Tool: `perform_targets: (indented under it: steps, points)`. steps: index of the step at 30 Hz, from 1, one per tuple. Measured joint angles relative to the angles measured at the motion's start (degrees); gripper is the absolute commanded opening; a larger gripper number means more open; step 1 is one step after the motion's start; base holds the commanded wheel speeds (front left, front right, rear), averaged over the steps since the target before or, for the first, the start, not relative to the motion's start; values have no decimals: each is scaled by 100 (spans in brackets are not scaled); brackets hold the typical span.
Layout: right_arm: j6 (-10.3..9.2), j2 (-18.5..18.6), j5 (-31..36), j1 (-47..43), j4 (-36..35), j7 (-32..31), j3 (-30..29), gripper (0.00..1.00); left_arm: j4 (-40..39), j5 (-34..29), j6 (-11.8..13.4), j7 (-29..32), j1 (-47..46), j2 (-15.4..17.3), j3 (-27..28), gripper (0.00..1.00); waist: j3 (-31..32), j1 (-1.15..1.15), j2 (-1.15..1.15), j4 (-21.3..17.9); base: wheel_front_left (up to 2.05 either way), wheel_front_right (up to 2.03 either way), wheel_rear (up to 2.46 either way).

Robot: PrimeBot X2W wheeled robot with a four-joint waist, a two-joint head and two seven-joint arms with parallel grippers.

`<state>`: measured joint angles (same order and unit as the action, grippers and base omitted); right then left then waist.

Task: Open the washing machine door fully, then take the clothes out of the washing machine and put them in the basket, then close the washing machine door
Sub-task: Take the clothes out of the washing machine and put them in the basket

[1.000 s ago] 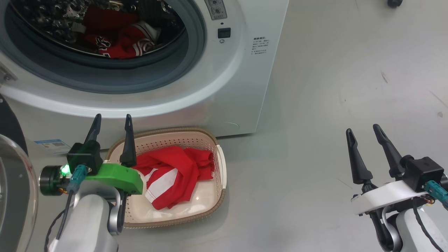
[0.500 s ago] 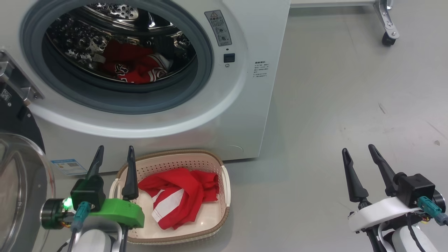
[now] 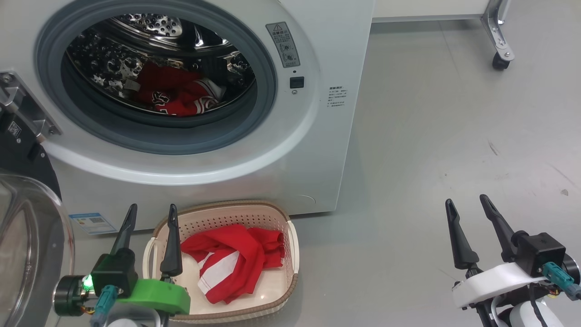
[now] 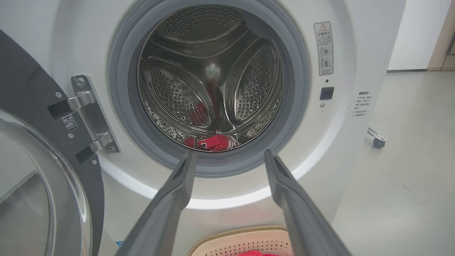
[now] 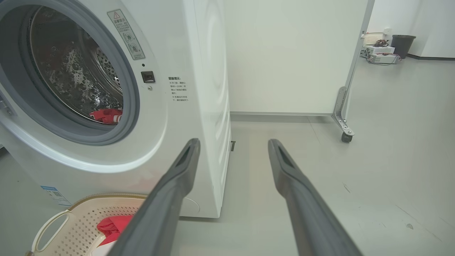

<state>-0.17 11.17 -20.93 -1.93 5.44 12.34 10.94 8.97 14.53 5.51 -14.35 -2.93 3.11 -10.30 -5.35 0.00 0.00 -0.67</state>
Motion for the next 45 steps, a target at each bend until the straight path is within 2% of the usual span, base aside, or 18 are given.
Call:
perform_targets:
  steps: [29,45]
  points:
    - [-59,18,0,-136,-339,-147,-5,100,-810,-60,29,330,428,11,-31,100,-71,0,0,45,0,0,0]
    - [-100,102,-1,-179,-592,-230,-25,100,-973,-149,73,573,433,19,-56,100,-420,0,0,29,0,0,0]
